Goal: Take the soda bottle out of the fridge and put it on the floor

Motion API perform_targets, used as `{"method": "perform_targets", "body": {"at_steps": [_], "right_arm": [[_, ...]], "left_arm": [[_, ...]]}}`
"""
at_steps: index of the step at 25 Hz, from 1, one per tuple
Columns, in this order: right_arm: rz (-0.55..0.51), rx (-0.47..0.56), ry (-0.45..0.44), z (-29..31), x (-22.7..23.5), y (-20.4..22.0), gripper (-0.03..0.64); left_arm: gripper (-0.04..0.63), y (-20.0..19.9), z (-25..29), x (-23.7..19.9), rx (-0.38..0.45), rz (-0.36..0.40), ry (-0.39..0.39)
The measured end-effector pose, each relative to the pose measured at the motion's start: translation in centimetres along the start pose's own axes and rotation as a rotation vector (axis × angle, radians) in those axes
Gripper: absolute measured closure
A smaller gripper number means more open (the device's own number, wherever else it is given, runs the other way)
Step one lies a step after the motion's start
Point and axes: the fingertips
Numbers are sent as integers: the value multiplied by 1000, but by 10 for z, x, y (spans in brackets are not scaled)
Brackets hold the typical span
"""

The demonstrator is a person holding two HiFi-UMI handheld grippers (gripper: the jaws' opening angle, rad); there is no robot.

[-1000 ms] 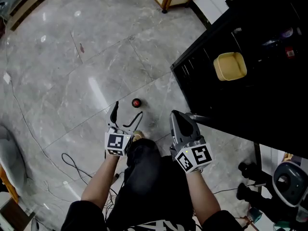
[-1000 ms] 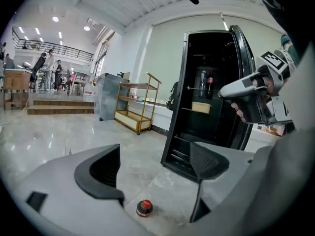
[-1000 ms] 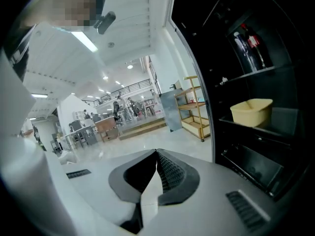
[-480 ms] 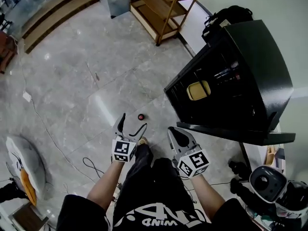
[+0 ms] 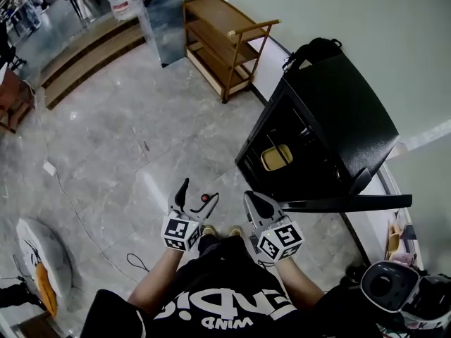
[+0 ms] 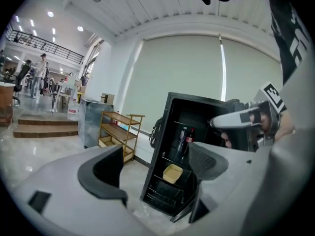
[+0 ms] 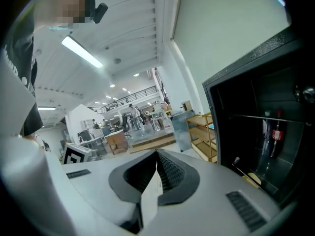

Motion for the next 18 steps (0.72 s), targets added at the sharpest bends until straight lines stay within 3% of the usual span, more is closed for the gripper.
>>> {"method": "perform_targets", "body": {"at_steps": [2,4,7,9,13,18], "right_arm": [[-8,10,-4,-1,6,-6,594],[-15,19,-6,-2,12,-11,594],[-19,32,-8,-4,15,-18,594],[-22,33,-6,-6,16,-20,594],[-37,47,3,-12,26,-26,594],[-55,69,46,-28,40,-32,594]], "left_arm": [[225,-14,0,4,17,13,-12],[358,-26,-1,7,26,22,-23],[472,-38,-6,6,32,35,-49],[586,-44,-10,4,37,25,-64],[588,-56,-7,8,50,8,-43],[588,-70,-18,11,73,56,-41]]}}
Point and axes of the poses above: the fingertips, and each gripper's own axes: z forward along the fingers, x to its right, y out of its underside, and after that the axes turned 2 degrees about -y, right-handed
